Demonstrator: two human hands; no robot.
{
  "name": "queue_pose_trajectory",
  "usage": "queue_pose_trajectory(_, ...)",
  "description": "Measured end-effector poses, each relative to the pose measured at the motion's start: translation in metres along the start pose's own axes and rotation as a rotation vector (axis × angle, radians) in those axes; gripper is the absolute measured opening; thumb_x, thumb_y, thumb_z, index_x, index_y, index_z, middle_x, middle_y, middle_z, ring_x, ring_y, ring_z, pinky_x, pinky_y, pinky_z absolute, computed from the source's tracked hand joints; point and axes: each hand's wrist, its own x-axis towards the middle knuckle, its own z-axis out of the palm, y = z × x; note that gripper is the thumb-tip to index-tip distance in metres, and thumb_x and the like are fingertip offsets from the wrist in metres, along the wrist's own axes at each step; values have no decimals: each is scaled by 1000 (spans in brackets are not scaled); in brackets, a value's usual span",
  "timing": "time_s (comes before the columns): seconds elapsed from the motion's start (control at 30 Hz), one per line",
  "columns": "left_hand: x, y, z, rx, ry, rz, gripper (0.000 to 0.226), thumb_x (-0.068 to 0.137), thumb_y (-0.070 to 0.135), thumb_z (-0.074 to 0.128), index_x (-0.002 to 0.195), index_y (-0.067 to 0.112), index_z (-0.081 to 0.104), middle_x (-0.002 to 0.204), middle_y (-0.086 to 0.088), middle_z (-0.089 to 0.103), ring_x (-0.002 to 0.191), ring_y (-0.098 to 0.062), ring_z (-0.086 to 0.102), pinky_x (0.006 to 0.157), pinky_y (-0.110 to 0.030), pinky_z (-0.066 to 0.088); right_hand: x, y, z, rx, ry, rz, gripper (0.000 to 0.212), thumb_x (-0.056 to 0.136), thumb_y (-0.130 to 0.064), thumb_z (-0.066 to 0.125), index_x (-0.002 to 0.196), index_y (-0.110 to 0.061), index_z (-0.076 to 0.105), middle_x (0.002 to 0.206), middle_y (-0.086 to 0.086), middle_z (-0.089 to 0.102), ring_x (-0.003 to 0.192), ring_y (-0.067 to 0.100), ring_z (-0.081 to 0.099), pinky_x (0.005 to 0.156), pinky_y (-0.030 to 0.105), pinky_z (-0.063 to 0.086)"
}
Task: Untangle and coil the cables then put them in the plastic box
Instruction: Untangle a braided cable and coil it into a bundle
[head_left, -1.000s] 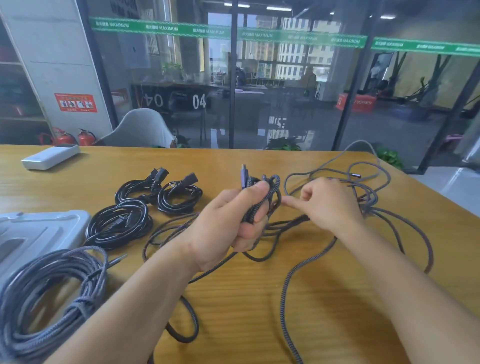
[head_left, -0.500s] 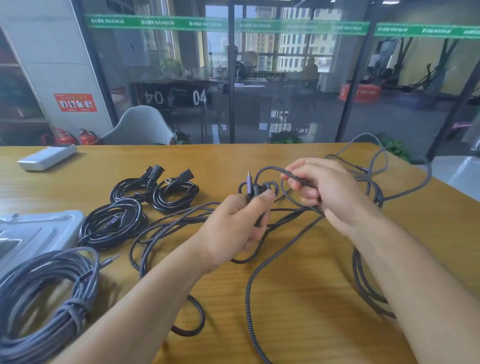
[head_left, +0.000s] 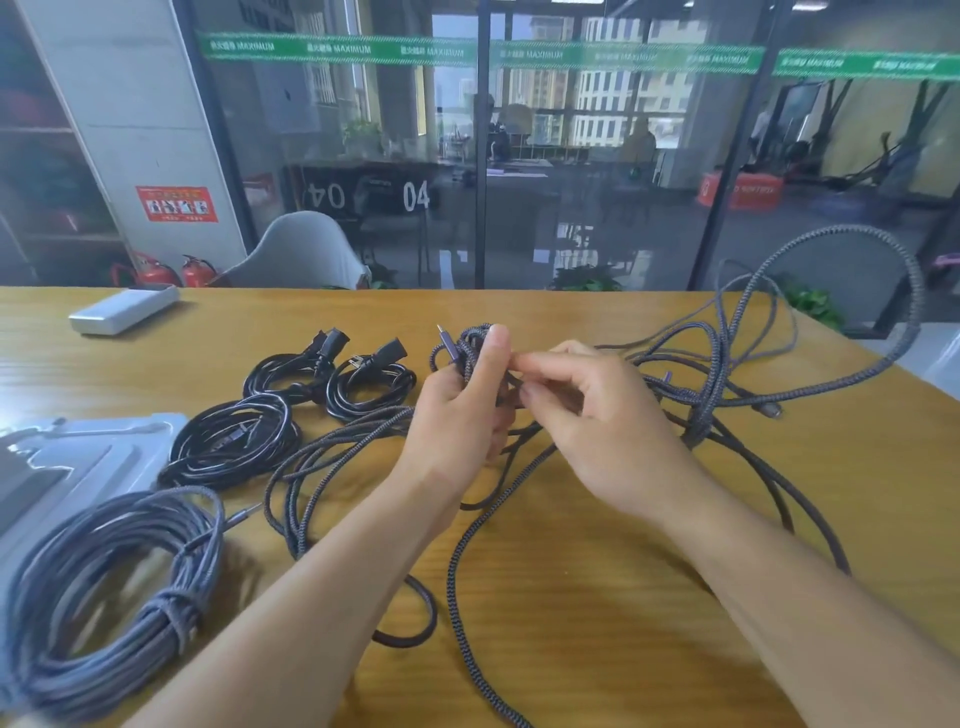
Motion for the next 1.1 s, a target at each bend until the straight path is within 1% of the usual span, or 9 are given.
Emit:
queue_pose_trajectory(0.13, 4, -1, -9, 18, 50, 41, 54, 104, 48, 57, 59, 25, 38, 54, 6, 28, 54, -18, 20, 57, -40, 17, -1, -2, 0, 144, -10, 31, 33, 99, -7, 68, 128, -22, 74, 111, -7, 75, 108, 2, 70, 100, 24, 55)
queue_pose_trajectory(0.33, 11, -5, -18, 120, 71, 102, 46, 106, 34, 56, 72, 6, 44, 60, -5, 33, 55, -21, 24, 54, -36, 22, 4, 4, -26, 326, -169, 160, 29, 100, -2, 65, 123, -20, 71, 111, -1, 78, 104, 13, 76, 95, 27, 58)
queue_pose_trajectory(0.4, 12, -4, -17, 121, 87, 115, 41, 106, 30, 57, 88, -7, 58, 68, -11, 36, 57, -23, 26, 53, -36, 24, 5, 9, -34, 214, -217, 178, 22, 103, -8, 62, 121, -19, 71, 108, -3, 79, 99, 11, 76, 91, 26, 59)
queue_pose_trajectory(0.47, 12, -4, -16, 113, 90, 112, 32, 105, 27, 58, 101, -3, 68, 71, -11, 38, 55, -20, 28, 51, -33, 26, 5, 15, -36, 74, -261, 163, 20, 106, -12, 59, 120, -19, 69, 105, -5, 79, 92, 11, 77, 83, 31, 61)
queue_pose_trajectory(0.6, 11, -2, -18, 88, 77, 108, 30, 106, 26, 56, 83, 10, 63, 68, -9, 39, 55, -19, 27, 53, -35, 25, 7, 25, -35, 12, -305, 82, 20, 107, -17, 55, 122, -18, 68, 101, -8, 77, 84, 13, 75, 72, 28, 60)
queue_pose_trajectory(0.7, 9, 2, -17, 62, 83, 152, 31, 107, 26, 55, 80, 14, 62, 69, -11, 35, 58, -24, 23, 56, -42, 20, 7, 33, -36, -139, -336, -10, 25, 107, -35, 54, 101, -20, 73, 82, -9, 75, 72, 11, 71, 70, 26, 56)
queue_pose_trajectory(0.83, 10, 7, -20, 74, 121, 188, 31, 108, 26, 53, 81, 13, 61, 63, -5, 35, 56, -21, 26, 58, -46, 18, 12, 57, -37, -262, -204, -113, 47, 100, -62, 48, 75, -29, 69, 58, -6, 60, 51, 9, 51, 55, 23, 38)
queue_pose_trajectory(1.0, 10, 12, -31, 25, 178, 190, 38, 108, 26, 55, 70, 23, 59, 61, 1, 37, 53, -17, 27, 54, -38, 17, 22, 85, -42, -450, -91, -152, 44, 89, -65, 63, 65, -29, 56, 54, -8, 50, 57, 11, 47, 55, 21, 30)
queue_pose_trajectory(1.1, 10, 14, -34, 25, 211, 181, 36, 107, 25, 56, 71, 19, 56, 61, 2, 36, 53, -17, 26, 55, -42, 16, 26, 98, -44, -527, -42, -161, 30, 86, -59, 74, 78, -30, 68, 71, -15, 63, 71, 2, 57, 65, 22, 40)
